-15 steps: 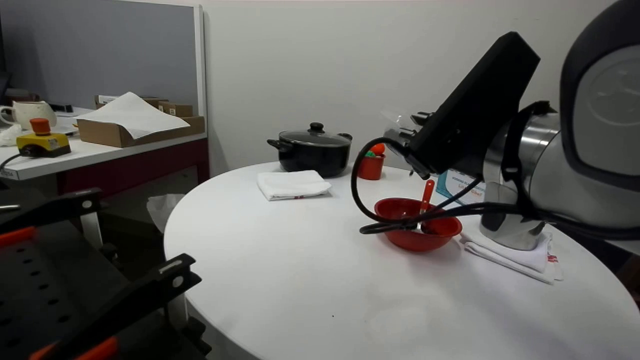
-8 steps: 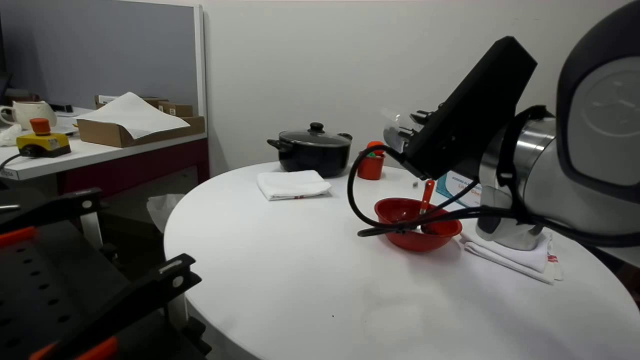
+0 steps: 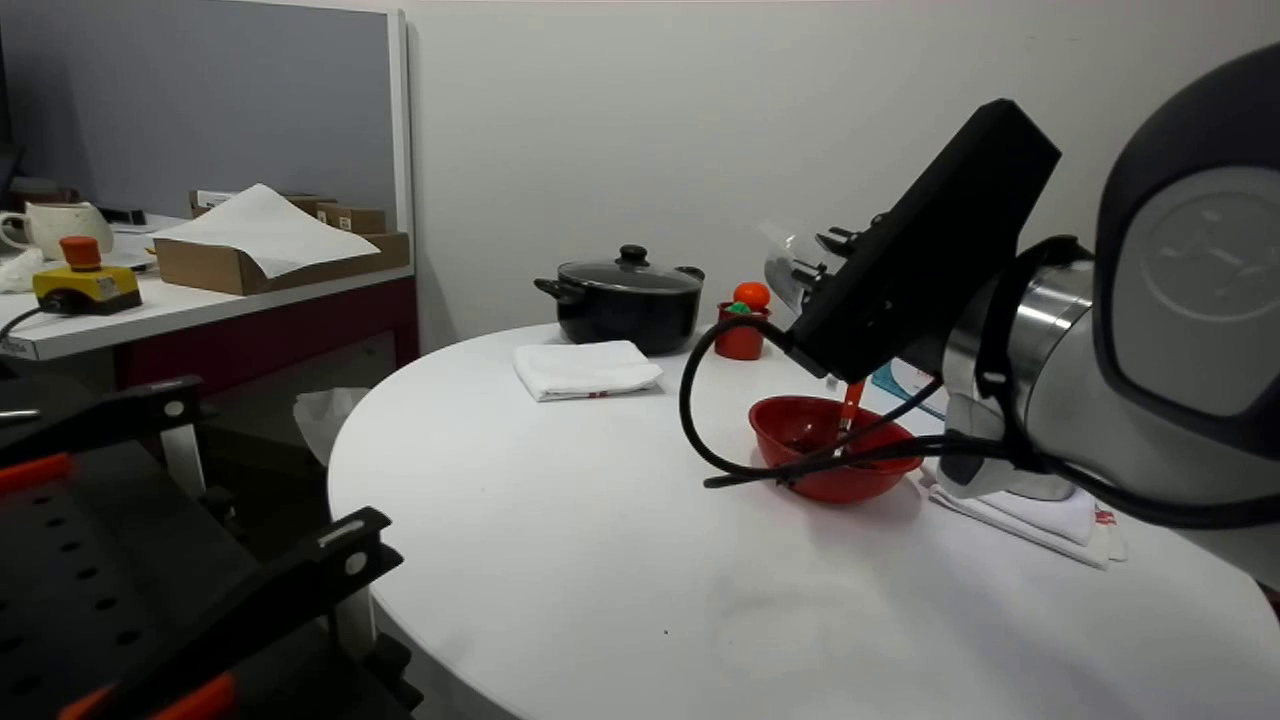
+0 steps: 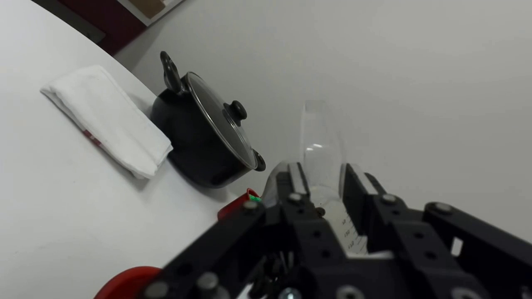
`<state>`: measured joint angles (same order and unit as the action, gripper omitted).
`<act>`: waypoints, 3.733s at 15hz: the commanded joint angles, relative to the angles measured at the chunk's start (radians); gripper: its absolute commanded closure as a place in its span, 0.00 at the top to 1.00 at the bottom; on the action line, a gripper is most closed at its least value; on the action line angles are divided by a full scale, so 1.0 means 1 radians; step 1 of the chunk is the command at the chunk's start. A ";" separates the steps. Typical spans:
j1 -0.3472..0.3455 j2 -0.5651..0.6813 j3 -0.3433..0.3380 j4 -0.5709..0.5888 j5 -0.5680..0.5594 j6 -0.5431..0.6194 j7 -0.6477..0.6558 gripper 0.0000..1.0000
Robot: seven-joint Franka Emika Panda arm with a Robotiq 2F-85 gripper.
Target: Put some of the contents in the jug into the red bowl
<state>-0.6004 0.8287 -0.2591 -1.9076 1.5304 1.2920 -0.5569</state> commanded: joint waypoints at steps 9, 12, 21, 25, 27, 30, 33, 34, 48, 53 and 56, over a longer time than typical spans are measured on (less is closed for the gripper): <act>0.055 -0.033 -0.077 -0.030 0.007 0.047 -0.008 0.07; 0.091 -0.073 -0.111 -0.041 -0.006 0.113 0.006 0.07; 0.191 -0.185 -0.130 -0.027 -0.188 0.301 0.094 0.07; 0.249 -0.242 -0.122 -0.019 -0.324 0.392 0.157 0.07; 0.288 -0.280 -0.119 -0.020 -0.417 0.467 0.211 0.07; 0.332 -0.336 -0.096 -0.016 -0.571 0.553 0.286 0.07; 0.379 -0.394 -0.059 -0.025 -0.740 0.632 0.359 0.07; 0.395 -0.414 -0.044 -0.030 -0.799 0.658 0.386 0.07; 0.625 -0.567 0.145 -0.122 -1.644 0.794 0.721 0.07; 0.683 -0.564 0.130 -0.238 -1.956 1.027 0.943 0.07; 0.718 -0.547 0.119 -0.311 -2.084 1.180 1.145 0.07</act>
<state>0.0751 0.2904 -0.1175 -2.1403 -0.4510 2.3511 0.4271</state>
